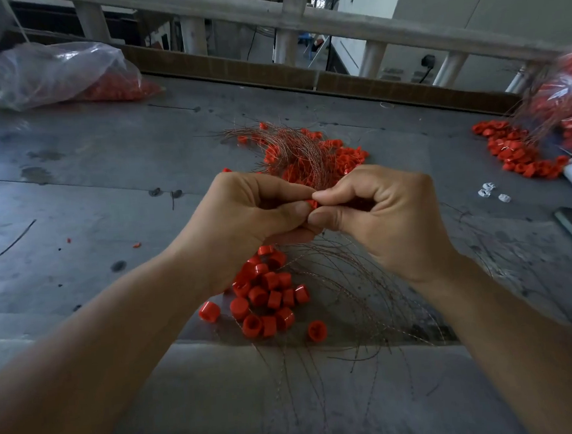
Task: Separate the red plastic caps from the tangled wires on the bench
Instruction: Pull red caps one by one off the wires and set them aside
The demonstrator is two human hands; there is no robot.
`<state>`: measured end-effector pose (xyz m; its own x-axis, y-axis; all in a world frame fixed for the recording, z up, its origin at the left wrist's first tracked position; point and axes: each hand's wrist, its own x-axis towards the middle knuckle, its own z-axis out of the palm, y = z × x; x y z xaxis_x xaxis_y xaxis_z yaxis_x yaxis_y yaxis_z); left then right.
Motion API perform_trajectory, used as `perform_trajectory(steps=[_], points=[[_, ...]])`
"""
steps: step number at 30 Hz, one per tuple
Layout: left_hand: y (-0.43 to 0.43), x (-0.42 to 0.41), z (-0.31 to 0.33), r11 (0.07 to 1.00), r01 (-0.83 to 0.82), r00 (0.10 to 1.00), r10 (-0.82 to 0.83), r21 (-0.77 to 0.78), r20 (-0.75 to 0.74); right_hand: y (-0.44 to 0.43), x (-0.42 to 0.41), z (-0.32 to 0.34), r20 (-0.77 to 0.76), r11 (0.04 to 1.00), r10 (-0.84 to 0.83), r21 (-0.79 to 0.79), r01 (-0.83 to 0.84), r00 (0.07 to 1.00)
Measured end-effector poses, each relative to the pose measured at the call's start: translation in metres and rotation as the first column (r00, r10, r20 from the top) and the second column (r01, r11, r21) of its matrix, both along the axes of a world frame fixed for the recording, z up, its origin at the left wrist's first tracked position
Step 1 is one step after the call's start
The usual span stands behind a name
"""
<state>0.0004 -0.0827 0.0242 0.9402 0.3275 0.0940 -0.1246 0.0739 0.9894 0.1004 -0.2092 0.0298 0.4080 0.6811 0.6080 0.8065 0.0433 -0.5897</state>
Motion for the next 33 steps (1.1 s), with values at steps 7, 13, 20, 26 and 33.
perform_trajectory(steps=[7, 13, 20, 26, 33], points=[[0.002, -0.001, 0.002, 0.998, 0.069, 0.998, -0.069, -0.016, -0.013, -0.001, 0.003, 0.002, -0.158, 0.996, 0.086, -0.024, -0.091, 0.984], [0.004, -0.002, 0.003, 0.989, 0.14, 0.988, -0.143, -0.056, -0.05, -0.004, 0.009, 0.006, -0.132, 0.952, 0.173, -0.233, -0.2, 0.976], [0.003, -0.002, 0.004, 0.974, 0.204, 0.978, -0.207, -0.095, -0.02, -0.003, 0.008, 0.007, 0.032, 0.96, 0.164, -0.235, -0.152, 0.986], [-0.008, -0.006, 0.007, 0.947, 0.082, 0.993, -0.105, 0.31, 0.058, -0.003, 0.003, 0.004, 0.098, 0.966, 0.14, -0.231, -0.115, 0.985], [-0.009, -0.007, 0.006, 0.934, 0.083, 0.992, -0.112, 0.347, 0.063, -0.002, -0.001, 0.0, 0.09, 0.965, 0.138, -0.237, -0.113, 0.986]])
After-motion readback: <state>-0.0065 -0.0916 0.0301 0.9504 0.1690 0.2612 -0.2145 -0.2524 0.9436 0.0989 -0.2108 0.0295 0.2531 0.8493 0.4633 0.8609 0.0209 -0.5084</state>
